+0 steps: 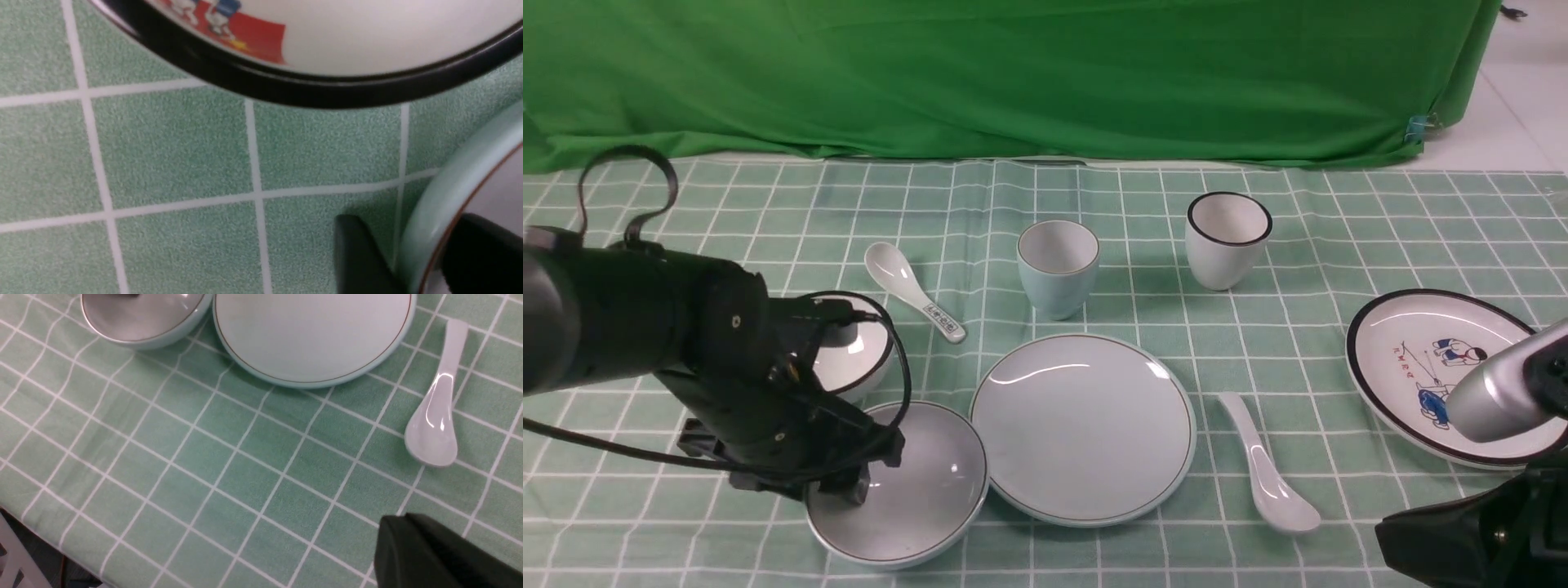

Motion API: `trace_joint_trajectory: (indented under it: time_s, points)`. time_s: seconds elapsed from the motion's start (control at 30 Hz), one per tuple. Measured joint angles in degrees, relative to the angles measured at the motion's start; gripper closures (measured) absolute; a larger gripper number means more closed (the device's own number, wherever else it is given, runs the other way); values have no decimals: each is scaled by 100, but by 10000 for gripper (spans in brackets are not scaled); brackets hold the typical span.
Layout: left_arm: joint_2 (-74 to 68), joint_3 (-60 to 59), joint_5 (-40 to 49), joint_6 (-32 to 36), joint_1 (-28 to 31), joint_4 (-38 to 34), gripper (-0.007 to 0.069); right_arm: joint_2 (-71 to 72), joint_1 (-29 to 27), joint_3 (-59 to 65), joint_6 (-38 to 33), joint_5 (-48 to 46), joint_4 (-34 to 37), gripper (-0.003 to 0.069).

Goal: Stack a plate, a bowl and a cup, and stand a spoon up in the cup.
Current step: Use the left arm to grab a blue rice bowl, then use the left arm to put the blue rice bowl into the blue large plate in the middle

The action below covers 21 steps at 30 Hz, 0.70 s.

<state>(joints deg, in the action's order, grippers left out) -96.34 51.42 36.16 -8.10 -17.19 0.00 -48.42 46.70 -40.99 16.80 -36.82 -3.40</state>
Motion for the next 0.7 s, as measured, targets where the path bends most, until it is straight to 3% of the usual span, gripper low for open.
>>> trace_joint_trajectory:
  time_s: [0.07, 0.23, 0.43, 0.53, 0.7]
  points:
    - [113, 42, 19, 7, 7, -66, 505, 0, 0, 0, -7, 0, -5, 636]
    - [644, 29, 266, 106, 0, -105, 592, 0, 0, 0, -129, 0, -13, 636]
    - [1251, 246, 112, 810, 6, -1030, 595, 0, 0, 0, -129, 0, -122, 634]
    - [1194, 671, -34, 1319, -58, -1966, 595, 0, -10, -68, 424, -136, -1009, 634]
    - [581, 1046, -253, 1412, -499, -2095, 595, -60, -431, -531, 1168, -1249, -2269, 633]
